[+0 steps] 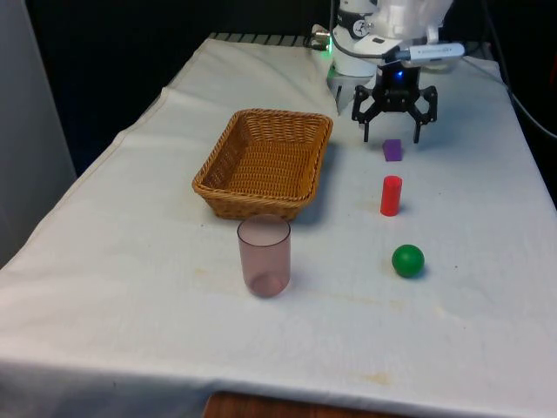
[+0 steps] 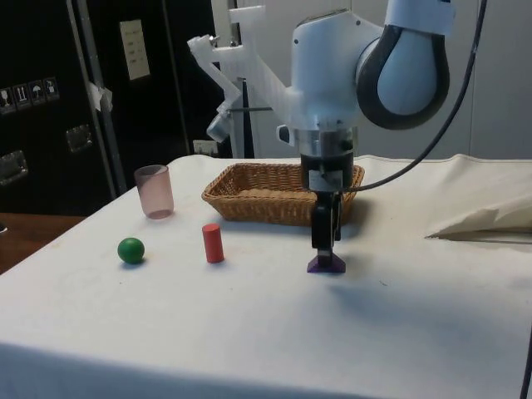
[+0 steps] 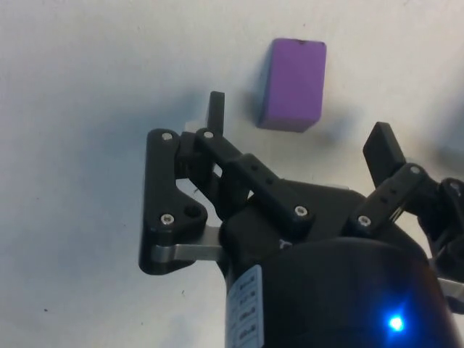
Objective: Pick up the triangular block and place it into the basket.
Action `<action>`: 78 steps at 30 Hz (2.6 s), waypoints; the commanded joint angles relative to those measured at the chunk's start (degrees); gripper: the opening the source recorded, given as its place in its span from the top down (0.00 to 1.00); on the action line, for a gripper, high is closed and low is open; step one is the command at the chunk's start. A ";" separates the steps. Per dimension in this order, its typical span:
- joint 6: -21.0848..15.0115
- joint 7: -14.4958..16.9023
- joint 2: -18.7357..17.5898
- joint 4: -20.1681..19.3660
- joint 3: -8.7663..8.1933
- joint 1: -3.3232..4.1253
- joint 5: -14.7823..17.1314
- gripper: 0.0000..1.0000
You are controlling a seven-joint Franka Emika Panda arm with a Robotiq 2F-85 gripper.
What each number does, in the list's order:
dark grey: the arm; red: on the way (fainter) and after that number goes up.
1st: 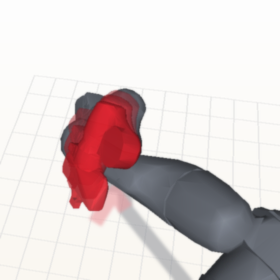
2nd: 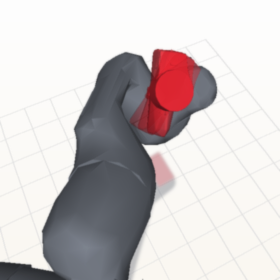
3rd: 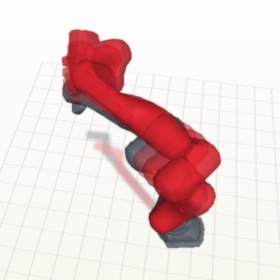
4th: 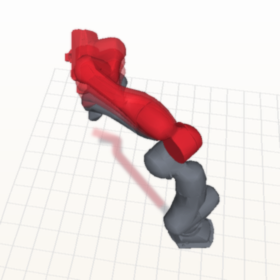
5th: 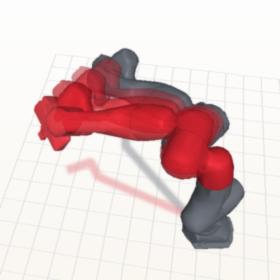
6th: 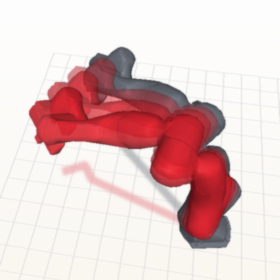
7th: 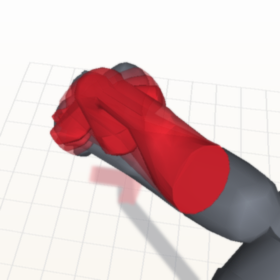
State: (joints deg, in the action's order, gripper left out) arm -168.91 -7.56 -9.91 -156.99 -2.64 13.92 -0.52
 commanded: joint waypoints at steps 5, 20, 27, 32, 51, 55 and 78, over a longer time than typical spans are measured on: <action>-0.97 0.06 -0.29 -0.11 0.00 -0.11 0.23 0.00; -2.23 0.11 -2.69 0.92 -0.57 -0.23 0.34 0.33; -2.58 0.06 -2.92 0.97 -0.57 -0.23 0.34 0.66; -2.01 0.11 -2.18 0.86 -0.57 -0.29 0.34 0.66; 8.25 0.97 9.28 0.40 -1.72 -0.23 0.06 0.66; 10.60 1.32 11.52 0.80 -2.06 -0.23 -0.06 0.66; 15.07 9.63 18.16 3.15 -8.14 -0.57 -0.23 0.66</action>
State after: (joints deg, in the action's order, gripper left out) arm -153.50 1.66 8.25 -154.01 -10.54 13.58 -0.46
